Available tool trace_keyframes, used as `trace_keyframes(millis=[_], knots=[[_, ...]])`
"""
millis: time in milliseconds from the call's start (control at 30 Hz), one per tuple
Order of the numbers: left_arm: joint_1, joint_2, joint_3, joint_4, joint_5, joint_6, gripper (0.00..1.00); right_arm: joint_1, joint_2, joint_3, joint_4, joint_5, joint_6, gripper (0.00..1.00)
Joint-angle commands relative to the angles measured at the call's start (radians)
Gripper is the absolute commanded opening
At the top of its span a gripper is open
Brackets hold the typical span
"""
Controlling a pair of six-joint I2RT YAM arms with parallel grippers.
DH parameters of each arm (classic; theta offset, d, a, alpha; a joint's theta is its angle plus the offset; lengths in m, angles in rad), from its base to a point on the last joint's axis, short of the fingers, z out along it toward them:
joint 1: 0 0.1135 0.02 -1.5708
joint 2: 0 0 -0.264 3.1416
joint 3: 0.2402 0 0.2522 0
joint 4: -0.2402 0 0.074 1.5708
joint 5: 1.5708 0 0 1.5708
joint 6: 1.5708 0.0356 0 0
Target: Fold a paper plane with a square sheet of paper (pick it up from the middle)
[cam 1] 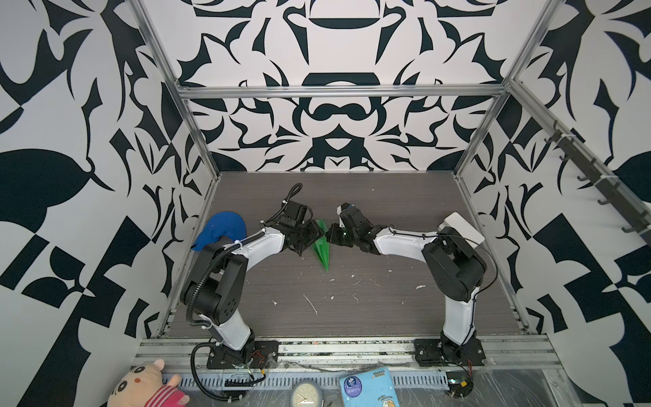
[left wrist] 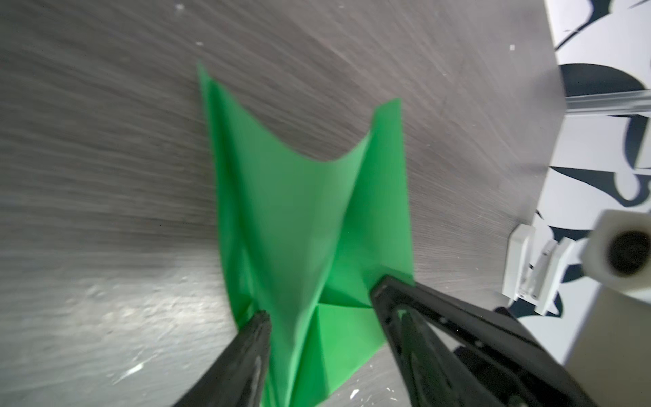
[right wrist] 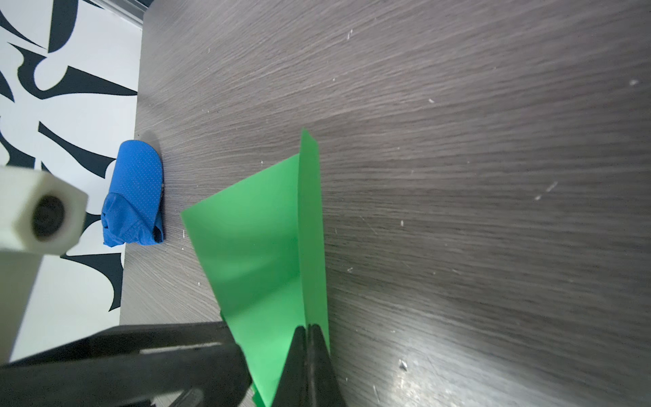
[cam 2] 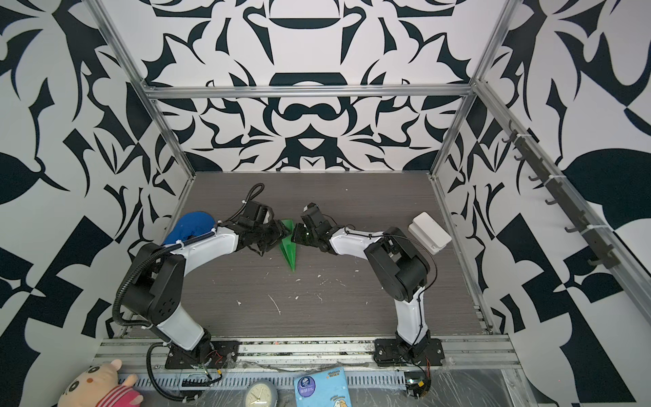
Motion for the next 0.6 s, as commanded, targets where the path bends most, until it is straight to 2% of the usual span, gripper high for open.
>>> trace_keyframes(millis=[0,133,400,567], knots=[[-0.007,0.017,0.024,-0.087,-0.069,-0.008,0.63,-0.004,-0.037,-0.003,0.024,0.003,-0.004,0.00],[-0.011,0.030,0.016,-0.100,-0.073,-0.005,0.63,-0.004,-0.035,-0.004,0.022,0.008,-0.005,0.00],[-0.023,0.029,-0.025,-0.026,0.025,-0.001,0.69,-0.006,-0.025,-0.006,0.019,0.001,0.000,0.00],[-0.023,0.045,-0.049,0.007,0.047,-0.008,0.66,-0.019,-0.023,-0.024,0.014,-0.001,0.017,0.03]])
